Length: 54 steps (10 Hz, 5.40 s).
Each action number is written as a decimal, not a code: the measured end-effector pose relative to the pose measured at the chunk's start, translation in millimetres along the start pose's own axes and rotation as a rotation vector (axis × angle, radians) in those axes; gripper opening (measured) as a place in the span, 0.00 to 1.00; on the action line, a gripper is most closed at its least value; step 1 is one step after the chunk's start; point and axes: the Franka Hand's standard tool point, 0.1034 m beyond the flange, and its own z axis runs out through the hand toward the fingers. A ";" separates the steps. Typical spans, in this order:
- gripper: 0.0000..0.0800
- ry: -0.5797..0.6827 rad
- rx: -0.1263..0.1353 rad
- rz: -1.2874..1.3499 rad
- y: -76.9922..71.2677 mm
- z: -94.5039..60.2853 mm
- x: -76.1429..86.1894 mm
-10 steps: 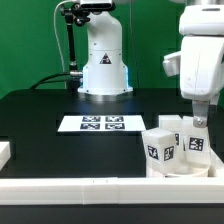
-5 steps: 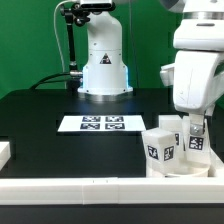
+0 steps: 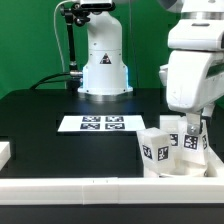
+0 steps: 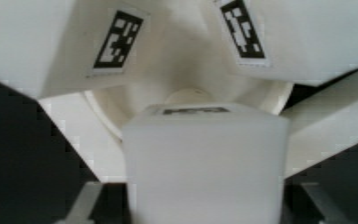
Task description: Assemble stool
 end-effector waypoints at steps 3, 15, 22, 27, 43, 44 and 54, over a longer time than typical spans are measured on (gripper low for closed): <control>0.42 -0.025 0.025 0.313 7.4 2.2 -5.6; 0.43 -0.043 0.073 1.415 13.8 3.9 -13.1; 0.43 -0.002 0.156 1.985 23.0 4.1 -12.1; 0.43 -0.046 0.168 2.295 28.0 4.4 -11.0; 0.72 -0.111 0.220 2.841 25.1 0.9 0.2; 0.79 -0.118 0.224 2.801 25.4 -4.4 4.9; 0.81 -0.015 0.185 1.994 19.7 -14.3 18.9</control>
Offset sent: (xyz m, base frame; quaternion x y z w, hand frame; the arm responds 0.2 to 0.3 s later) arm 0.0031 -0.0043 -0.0113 0.0516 -0.0362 0.1878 0.9802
